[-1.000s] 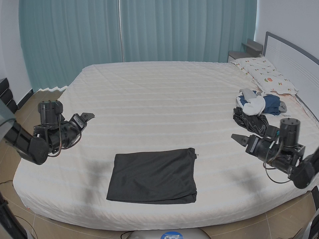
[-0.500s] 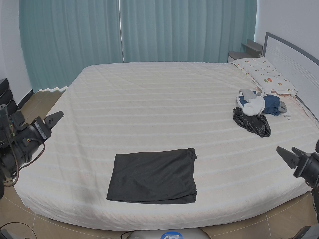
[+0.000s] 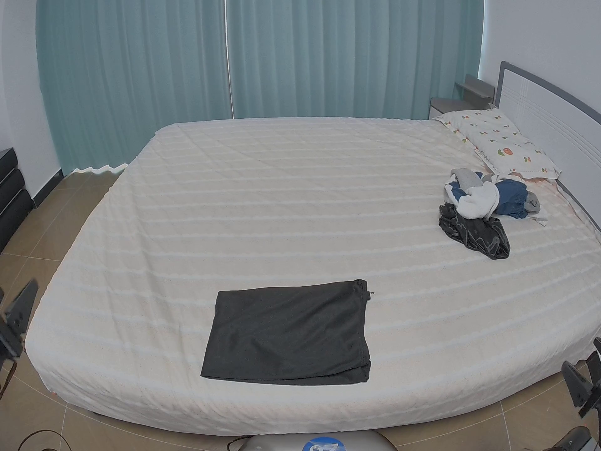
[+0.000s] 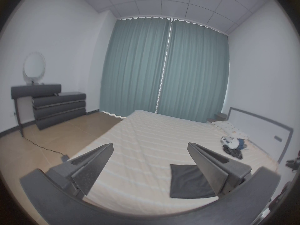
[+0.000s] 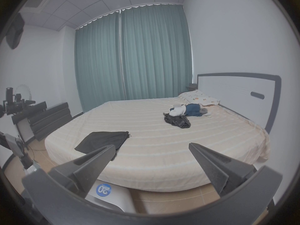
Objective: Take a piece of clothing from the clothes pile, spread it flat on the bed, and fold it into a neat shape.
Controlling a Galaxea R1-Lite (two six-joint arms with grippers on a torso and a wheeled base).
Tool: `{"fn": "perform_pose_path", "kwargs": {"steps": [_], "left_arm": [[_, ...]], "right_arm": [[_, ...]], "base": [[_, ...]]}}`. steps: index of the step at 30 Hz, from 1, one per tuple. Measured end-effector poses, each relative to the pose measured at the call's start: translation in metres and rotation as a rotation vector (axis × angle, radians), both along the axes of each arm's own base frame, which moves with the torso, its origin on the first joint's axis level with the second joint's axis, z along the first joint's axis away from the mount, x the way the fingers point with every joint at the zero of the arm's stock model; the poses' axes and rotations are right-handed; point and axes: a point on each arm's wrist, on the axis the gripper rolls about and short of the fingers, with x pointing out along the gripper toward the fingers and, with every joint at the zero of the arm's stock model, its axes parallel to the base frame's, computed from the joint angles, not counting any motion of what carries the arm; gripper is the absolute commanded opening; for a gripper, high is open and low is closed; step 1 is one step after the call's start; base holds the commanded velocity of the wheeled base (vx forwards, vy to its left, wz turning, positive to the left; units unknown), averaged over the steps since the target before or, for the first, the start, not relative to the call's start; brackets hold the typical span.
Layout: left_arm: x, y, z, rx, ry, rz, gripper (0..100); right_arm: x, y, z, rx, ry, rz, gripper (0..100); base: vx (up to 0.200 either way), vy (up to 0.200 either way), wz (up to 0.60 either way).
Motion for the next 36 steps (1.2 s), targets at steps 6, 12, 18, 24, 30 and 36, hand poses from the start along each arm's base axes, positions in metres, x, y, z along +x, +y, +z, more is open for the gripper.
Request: {"fn": "perform_pose_path", "kwargs": {"steps": [6, 12, 18, 24, 30, 36], "left_arm": [[-0.046, 0.006, -0.024, 0.128, 0.038, 0.117, 100], [-0.07, 0.007, -0.041, 0.227, 0.002, 0.196, 100], [-0.081, 0.007, -0.054, 0.248, -0.045, 0.219, 100], [-0.085, 0.007, -0.067, 0.252, -0.076, 0.224, 100], [-0.079, 0.006, -0.085, 0.252, -0.13, 0.206, 100], [-0.072, 0.005, -0.102, 0.25, -0.125, 0.128, 100]], "right_arm": [[-0.028, -0.001, -0.011, -0.056, -0.066, -0.058, 100], [-0.035, -0.001, -0.026, -0.063, -0.087, -0.101, 100], [-0.03, 0.001, -0.028, -0.059, -0.213, -0.076, 100], [-0.023, 0.001, -0.035, -0.066, -0.307, -0.046, 100], [-0.02, 0.002, -0.05, -0.061, -0.206, -0.04, 100], [-0.02, 0.001, -0.053, -0.057, -0.183, -0.039, 100]], "base": [[0.0, 0.0, 0.0], [0.0, 0.0, 0.0], [0.0, 0.0, 0.0], [0.0, 0.0, 0.0], [0.0, 0.0, 0.0], [0.0, 0.0, 0.0]]}}
